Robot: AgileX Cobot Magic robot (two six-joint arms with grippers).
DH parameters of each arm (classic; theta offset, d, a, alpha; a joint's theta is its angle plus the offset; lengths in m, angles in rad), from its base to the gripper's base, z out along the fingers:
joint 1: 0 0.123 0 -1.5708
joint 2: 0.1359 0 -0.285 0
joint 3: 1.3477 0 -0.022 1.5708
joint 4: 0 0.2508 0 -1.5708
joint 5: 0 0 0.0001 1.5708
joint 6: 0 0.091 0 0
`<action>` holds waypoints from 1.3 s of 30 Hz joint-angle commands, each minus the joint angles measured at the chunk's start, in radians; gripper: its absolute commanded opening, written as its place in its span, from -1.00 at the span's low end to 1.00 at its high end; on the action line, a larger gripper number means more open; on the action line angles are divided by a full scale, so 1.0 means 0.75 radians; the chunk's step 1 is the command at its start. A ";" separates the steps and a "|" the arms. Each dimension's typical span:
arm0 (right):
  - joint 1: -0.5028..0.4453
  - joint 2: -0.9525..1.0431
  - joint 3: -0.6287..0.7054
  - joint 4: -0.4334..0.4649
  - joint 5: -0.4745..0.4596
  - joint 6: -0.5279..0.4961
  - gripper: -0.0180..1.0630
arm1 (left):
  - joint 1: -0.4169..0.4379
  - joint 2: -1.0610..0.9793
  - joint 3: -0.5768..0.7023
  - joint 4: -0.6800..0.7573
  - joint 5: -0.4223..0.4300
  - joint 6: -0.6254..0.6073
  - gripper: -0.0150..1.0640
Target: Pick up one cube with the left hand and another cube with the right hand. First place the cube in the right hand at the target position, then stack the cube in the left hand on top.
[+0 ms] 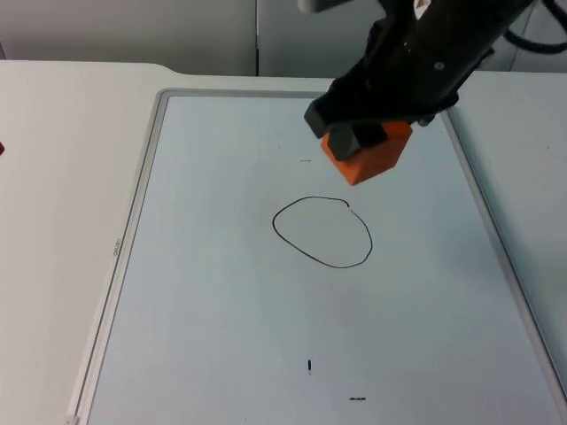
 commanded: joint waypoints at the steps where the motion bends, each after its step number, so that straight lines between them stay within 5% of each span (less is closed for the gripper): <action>1: -0.004 0.063 -0.033 0.010 -0.009 -0.020 -0.97 | -0.005 -0.009 0.000 -0.009 -0.026 -0.006 -0.87; 36: -0.001 0.324 -0.058 0.083 -0.099 -0.029 -0.97 | -0.005 -0.009 0.000 -0.012 -0.029 -0.006 -0.87; 39: -0.001 0.324 -0.058 0.083 -0.099 -0.029 -0.77 | -0.005 -0.009 0.000 -0.012 -0.029 -0.006 -0.87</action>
